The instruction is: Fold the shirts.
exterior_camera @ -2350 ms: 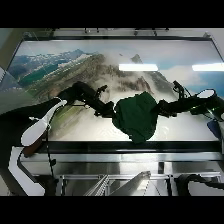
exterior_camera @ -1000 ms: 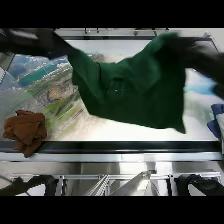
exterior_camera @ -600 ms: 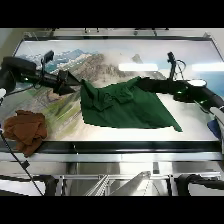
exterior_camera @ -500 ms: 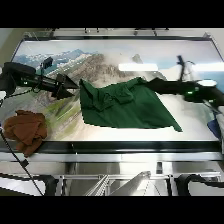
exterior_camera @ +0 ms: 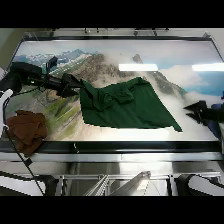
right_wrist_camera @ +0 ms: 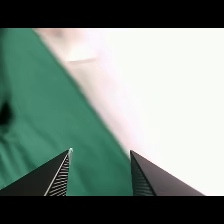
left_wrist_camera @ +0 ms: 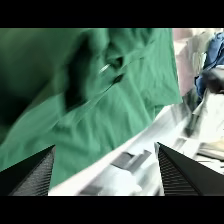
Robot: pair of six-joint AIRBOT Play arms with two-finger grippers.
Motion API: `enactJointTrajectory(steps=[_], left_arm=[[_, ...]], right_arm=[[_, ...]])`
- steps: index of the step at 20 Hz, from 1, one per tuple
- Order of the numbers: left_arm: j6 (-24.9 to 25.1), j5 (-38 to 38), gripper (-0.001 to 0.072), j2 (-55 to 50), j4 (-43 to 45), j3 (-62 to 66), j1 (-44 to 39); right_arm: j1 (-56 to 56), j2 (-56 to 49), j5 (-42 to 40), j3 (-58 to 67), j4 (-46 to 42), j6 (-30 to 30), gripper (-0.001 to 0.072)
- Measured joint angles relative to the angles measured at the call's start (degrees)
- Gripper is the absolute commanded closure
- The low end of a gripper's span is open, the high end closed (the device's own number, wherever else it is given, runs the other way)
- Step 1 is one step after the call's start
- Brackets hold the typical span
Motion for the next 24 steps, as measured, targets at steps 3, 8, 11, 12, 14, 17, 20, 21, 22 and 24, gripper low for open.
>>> enactJointTrajectory(steps=[3, 8, 11, 12, 14, 17, 20, 21, 22, 24], left_arm=[[-0.8, -1.2, 0.0009, -2.6, 0.5, 6.6, -4.0], [-3.7, 0.6, 0.0009, -8.2, 0.9, 17.6, -6.4], [-6.3, 1.1, 0.0009, -10.8, 1.1, 22.3, -6.8], [-6.9, 1.1, 0.0009, -11.6, 1.1, 23.7, -7.2], [-8.3, 1.4, 0.0007, -13.9, 1.1, 26.7, -8.9], [-10.4, 1.3, -0.0001, -19.1, 3.3, 31.8, -12.4], [-11.7, 0.3, -0.0001, -24.3, 4.6, 34.2, -15.9], [-12.0, -0.7, -0.0001, -25.7, 4.6, 34.1, -17.1], [-12.2, -1.6, -0.0001, -26.8, 4.6, 33.7, -18.2], [-12.4, -3.2, -0.0001, -28.8, 4.8, 33.4, -20.1]], right_arm=[[-0.6, -1.7, -2.3, -4.3, -1.0, 0.6, 0.0266], [3.8, -4.9, -2.3, -6.2, 0.4, 0.9, 0.0269], [8.0, -5.6, -2.7, -6.6, 0.9, 0.9, 0.0278], [9.4, -5.7, -2.8, -6.6, 1.4, 0.8, 0.0280], [11.8, -5.9, -3.4, -6.7, 3.0, -0.3, 0.0447], [14.4, -6.1, -4.6, -6.9, 4.9, -1.5, 0.0687], [15.7, -6.2, -4.4, -6.9, 6.3, -2.0, 0.0690], [16.0, -6.2, -4.3, -6.9, 6.6, -2.4, 0.0690], [16.3, -6.2, -4.0, -6.9, 7.0, -2.6, 0.0690], [16.6, -6.1, -3.5, -6.8, 8.3, -3.5, 0.0690]])
